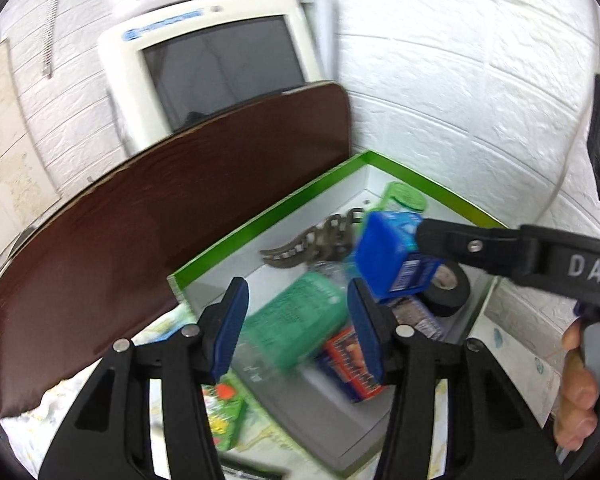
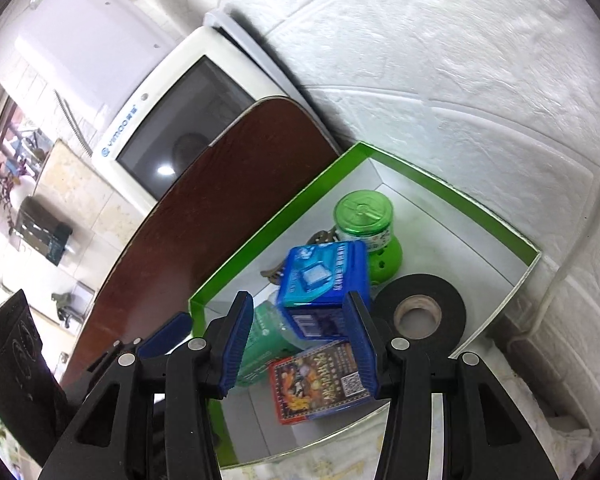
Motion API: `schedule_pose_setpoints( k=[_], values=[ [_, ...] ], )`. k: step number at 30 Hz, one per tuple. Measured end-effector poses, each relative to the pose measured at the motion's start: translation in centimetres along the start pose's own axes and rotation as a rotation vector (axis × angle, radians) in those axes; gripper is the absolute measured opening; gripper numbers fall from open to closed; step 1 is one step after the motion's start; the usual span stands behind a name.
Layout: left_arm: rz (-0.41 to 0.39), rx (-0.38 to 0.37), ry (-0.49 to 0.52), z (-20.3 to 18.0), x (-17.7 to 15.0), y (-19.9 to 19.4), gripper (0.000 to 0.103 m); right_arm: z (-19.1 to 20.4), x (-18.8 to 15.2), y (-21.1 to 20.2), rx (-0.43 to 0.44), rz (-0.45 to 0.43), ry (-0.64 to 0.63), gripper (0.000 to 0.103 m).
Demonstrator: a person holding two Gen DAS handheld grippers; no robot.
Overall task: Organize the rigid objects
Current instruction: 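Move the right gripper back to the green printed box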
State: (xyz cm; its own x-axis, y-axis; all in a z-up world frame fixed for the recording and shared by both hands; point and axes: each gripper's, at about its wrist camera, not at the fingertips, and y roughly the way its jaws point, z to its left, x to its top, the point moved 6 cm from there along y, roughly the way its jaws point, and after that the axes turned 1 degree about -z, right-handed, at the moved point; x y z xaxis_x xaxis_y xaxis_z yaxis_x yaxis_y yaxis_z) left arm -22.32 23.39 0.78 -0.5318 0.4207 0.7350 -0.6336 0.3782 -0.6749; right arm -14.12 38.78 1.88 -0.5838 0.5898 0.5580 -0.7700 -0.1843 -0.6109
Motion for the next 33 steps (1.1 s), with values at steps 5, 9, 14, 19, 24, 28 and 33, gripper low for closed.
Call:
schedule_pose_setpoints(
  k=[5,9,14,19,24,28,33],
  values=[
    [0.009,0.042,-0.096,4.2,-1.6,-0.8,0.051,2.4,-0.8,0.3,0.028,0.023,-0.048,0.049],
    [0.033,0.068,-0.117,5.9,-3.4,-0.2,0.052,4.0,-1.8,1.1,0.039,0.058,-0.074,0.049],
    [0.098,0.052,-0.114,6.7,-6.4,0.6,0.056,5.9,-2.7,1.7,0.062,0.087,-0.104,0.049],
    [0.159,0.052,-0.068,6.0,-8.6,2.7,0.058,7.7,-3.5,2.2,0.063,0.104,-0.147,0.049],
    [0.21,0.033,-0.095,6.6,-9.9,4.7,0.062,8.6,-4.2,2.6,0.055,0.123,-0.171,0.048],
    [0.188,0.068,-0.078,6.8,-9.8,5.3,0.066,8.8,-4.4,2.8,0.043,0.132,-0.174,0.048],
    [0.184,0.139,-0.084,8.4,-10.3,5.5,0.065,9.3,-4.7,3.2,0.036,0.143,-0.19,0.048]
  ],
)
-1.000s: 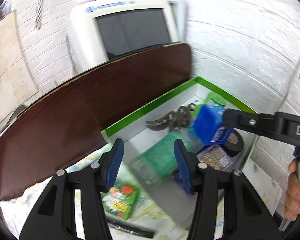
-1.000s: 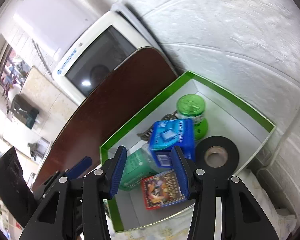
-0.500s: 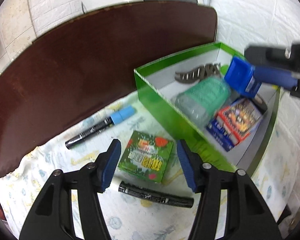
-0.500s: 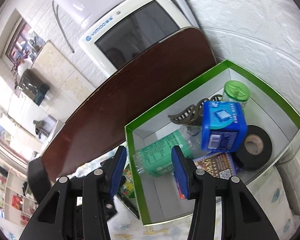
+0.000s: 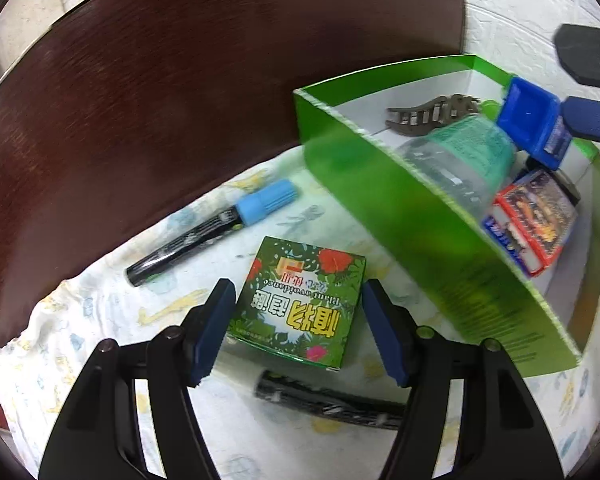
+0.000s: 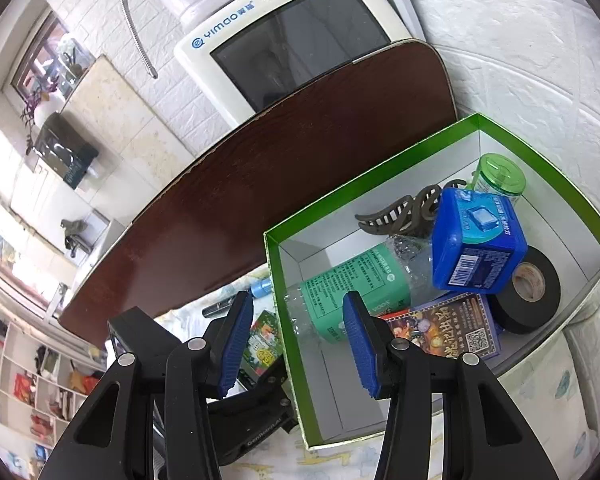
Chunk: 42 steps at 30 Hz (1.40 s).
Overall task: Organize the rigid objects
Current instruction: 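Move the right gripper back to the green printed box, then grasp the green printed box with the right gripper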
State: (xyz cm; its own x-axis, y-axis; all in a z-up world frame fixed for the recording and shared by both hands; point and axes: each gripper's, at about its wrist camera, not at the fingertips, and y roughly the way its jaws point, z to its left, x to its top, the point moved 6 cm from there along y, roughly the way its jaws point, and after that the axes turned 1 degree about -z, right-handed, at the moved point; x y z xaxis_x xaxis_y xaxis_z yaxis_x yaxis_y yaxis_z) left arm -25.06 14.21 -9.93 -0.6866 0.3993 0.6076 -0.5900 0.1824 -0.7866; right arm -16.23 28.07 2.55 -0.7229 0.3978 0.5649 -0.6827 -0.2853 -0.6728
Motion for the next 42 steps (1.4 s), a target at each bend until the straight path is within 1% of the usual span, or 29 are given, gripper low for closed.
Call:
schedule_pose_setpoints(
  k=[2,7,10,12,17,19,23,28,30,31,32,35,38,40,41,42],
  values=[
    [0.004,0.031,-0.017,1.3,-0.5,0.0,0.065,0.5,-0.2,0.3,0.005,0.011,-0.01,0.048],
    [0.019,0.051,-0.04,3.9,-2.6,-0.9,0.066,2.9,-1.2,1.7,0.038,0.054,-0.068,0.049],
    [0.03,0.073,-0.068,5.6,-4.1,-1.4,0.066,5.2,-2.2,3.2,0.07,0.097,-0.121,0.048],
    [0.036,0.082,-0.106,6.9,-5.0,-1.8,0.066,7.0,-3.2,4.4,0.084,0.13,-0.169,0.048],
    [0.032,0.05,-0.197,9.2,-7.0,-3.4,0.064,10.6,-6.5,8.6,0.1,0.249,-0.245,0.048],
    [0.025,0.041,-0.214,9.7,-7.6,-4.0,0.064,11.3,-7.8,10.3,0.095,0.294,-0.25,0.049],
    [0.02,0.018,-0.24,9.5,-8.1,-4.1,0.066,12.0,-9.7,12.4,0.103,0.364,-0.24,0.049],
    [0.02,0.002,-0.286,9.7,-9.1,-4.8,0.067,12.5,-10.7,13.3,0.114,0.404,-0.237,0.049],
    [0.007,-0.002,-0.302,10.0,-9.3,-5.2,0.067,12.5,-10.9,13.4,0.118,0.409,-0.236,0.049],
    [0.0,0.0,-0.309,11.2,-9.2,-5.7,0.067,12.5,-11.1,13.4,0.116,0.409,-0.235,0.049],
    [-0.011,0.005,-0.318,11.5,-10.0,-6.8,0.067,12.4,-11.2,13.3,0.114,0.41,-0.233,0.049],
    [-0.04,-0.002,-0.358,12.4,-10.4,-7.9,0.067,12.4,-11.2,13.1,0.116,0.412,-0.225,0.049],
    [-0.049,-0.022,-0.388,13.0,-10.5,-8.0,0.065,12.5,-11.4,13.1,0.12,0.417,-0.219,0.049],
    [-0.041,-0.028,-0.402,13.3,-10.5,-7.7,0.059,12.6,-11.6,13.3,0.131,0.427,-0.204,0.049],
    [-0.031,-0.035,-0.412,13.4,-10.5,-7.4,0.054,12.7,-11.6,13.4,0.135,0.43,-0.198,0.049],
    [-0.02,-0.046,-0.421,13.4,-10.4,-7.0,0.051,12.7,-11.7,13.7,0.134,0.433,-0.194,0.049]
  ],
)
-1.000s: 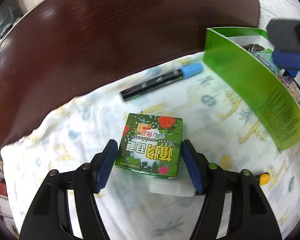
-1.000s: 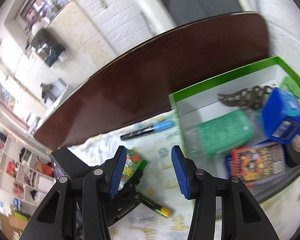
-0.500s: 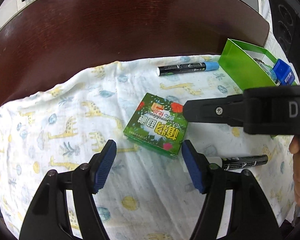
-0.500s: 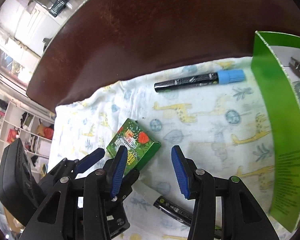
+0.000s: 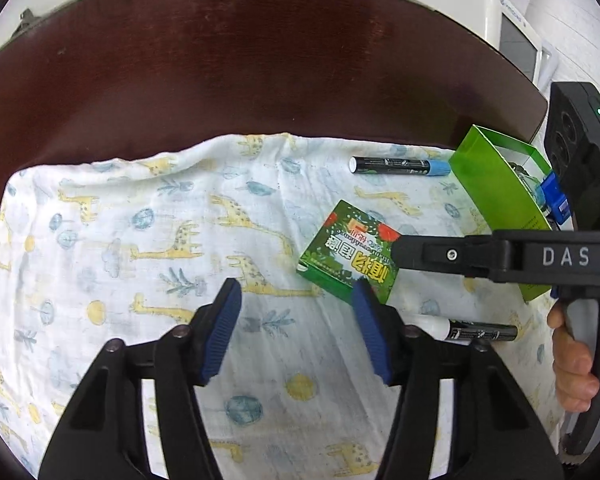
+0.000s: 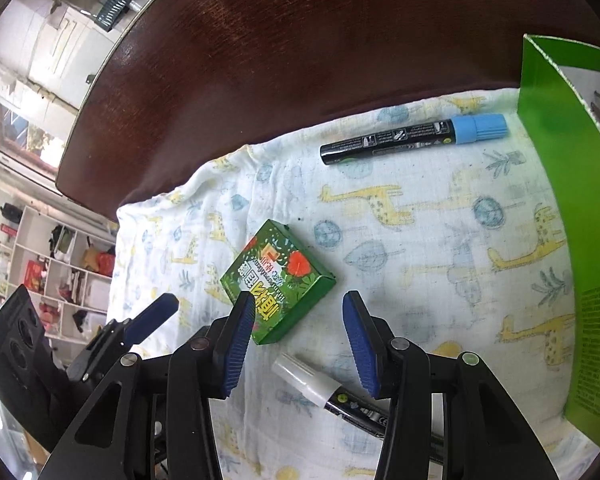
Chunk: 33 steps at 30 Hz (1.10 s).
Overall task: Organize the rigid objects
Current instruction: 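Grasp the green printed box with the right gripper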
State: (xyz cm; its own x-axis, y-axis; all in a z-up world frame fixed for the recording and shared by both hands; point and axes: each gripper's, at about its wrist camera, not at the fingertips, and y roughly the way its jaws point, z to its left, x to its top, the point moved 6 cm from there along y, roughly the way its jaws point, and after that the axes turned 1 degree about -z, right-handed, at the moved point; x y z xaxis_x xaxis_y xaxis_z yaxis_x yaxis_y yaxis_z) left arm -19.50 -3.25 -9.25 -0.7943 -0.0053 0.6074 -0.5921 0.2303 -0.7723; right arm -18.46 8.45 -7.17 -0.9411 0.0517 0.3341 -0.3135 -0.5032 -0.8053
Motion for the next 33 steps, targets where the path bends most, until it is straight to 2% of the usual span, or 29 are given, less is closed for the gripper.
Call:
schedule_pose_setpoints(
  k=[4,8,11,13,16,22,24,28,30,33],
  values=[
    [0.042,-0.007,-0.012,-0.6,-0.2,0.8,0.049,-0.1,0.7,0.5,-0.017,-0.014,0.004,0.049],
    [0.063,-0.047,-0.039,-1.3,-0.3,1.3,0.049,0.2,2.2,0.6,-0.037,-0.035,-0.087,0.049],
    [0.07,-0.049,-0.056,-1.6,0.0,1.6,0.048,0.8,2.6,2.0,-0.037,0.003,-0.162,0.049],
    [0.07,-0.053,-0.058,-1.7,0.1,1.7,0.048,0.8,2.3,2.7,-0.075,0.015,-0.203,0.049],
    [0.067,-0.053,-0.067,-1.7,0.3,2.0,0.051,1.0,1.6,2.5,-0.052,0.035,-0.187,0.042],
    [0.07,-0.058,-0.035,-2.0,0.0,1.7,0.05,0.7,0.6,1.4,-0.077,0.025,-0.169,0.031],
    [0.063,-0.025,-0.015,-1.8,-0.2,1.4,0.05,0.9,0.0,1.2,-0.077,0.032,-0.183,0.03],
    [0.07,0.003,0.002,-1.4,-0.7,0.6,0.05,0.6,-0.9,0.9,-0.013,0.083,-0.17,0.03],
    [0.074,0.007,0.003,-1.3,-0.9,0.3,0.049,0.3,-0.2,0.6,-0.047,0.049,-0.188,0.03],
    [0.078,-0.003,0.004,-1.8,-0.9,0.7,0.049,0.8,0.6,1.0,-0.027,0.046,-0.202,0.03]
  ],
)
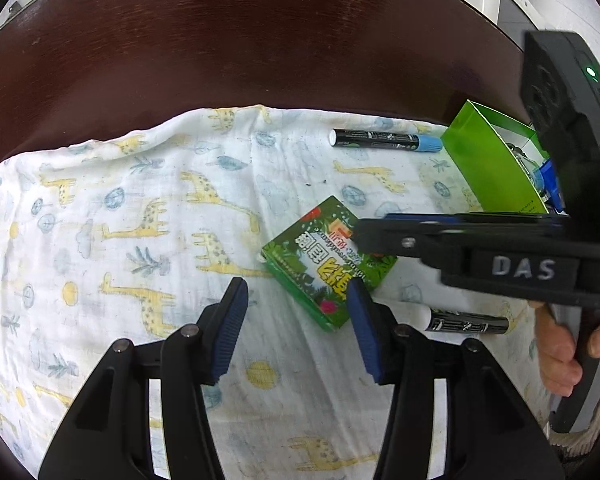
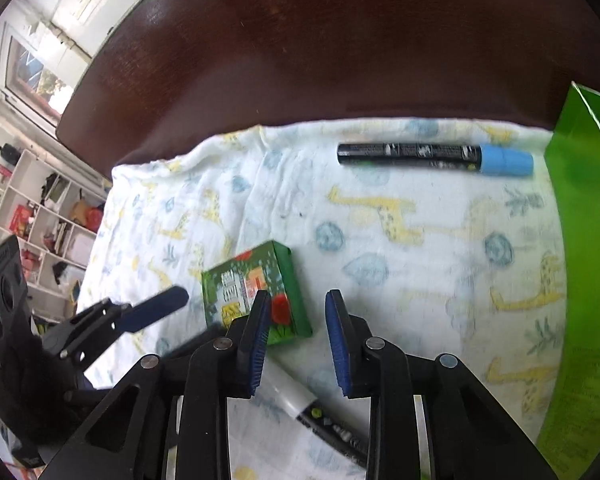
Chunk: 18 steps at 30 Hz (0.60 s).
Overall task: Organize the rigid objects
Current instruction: 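Grasp the green printed box with the right gripper, then carry the green printed box into the green box and release it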
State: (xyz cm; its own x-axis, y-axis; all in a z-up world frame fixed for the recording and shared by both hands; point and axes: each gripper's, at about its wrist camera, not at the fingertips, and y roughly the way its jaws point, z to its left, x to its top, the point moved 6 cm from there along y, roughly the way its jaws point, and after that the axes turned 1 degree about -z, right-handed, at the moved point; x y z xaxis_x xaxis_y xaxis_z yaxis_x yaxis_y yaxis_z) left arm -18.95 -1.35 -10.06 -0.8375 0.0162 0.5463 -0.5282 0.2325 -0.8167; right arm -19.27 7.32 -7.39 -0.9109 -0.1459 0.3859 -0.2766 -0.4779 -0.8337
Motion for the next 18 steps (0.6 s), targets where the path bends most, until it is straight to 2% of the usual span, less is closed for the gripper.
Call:
schedule_pose_setpoints(
  k=[3,7,11,18],
  values=[
    [-0.006,-0.029,-0.01,-0.6,0.4,0.7,0.051,0.9,0.0,1.5,0.051,0.037,-0.02,0.03],
    [-0.039,0.002,0.043,-1.5,0.7,0.0,0.051,1.9,-0.3,0.9,0.002,0.024,-0.055,0.032],
    [-0.095,0.033,0.111,-2.9,1.7,-1.7,0.051,2.4,-0.1,-1.5,-0.003,-0.029,-0.057,0.032],
    [-0.174,0.016,0.207,-6.9,4.0,-4.3,0.051,1.5,0.8,-7.1,-0.028,-0.158,-0.031,0.032]
  ],
)
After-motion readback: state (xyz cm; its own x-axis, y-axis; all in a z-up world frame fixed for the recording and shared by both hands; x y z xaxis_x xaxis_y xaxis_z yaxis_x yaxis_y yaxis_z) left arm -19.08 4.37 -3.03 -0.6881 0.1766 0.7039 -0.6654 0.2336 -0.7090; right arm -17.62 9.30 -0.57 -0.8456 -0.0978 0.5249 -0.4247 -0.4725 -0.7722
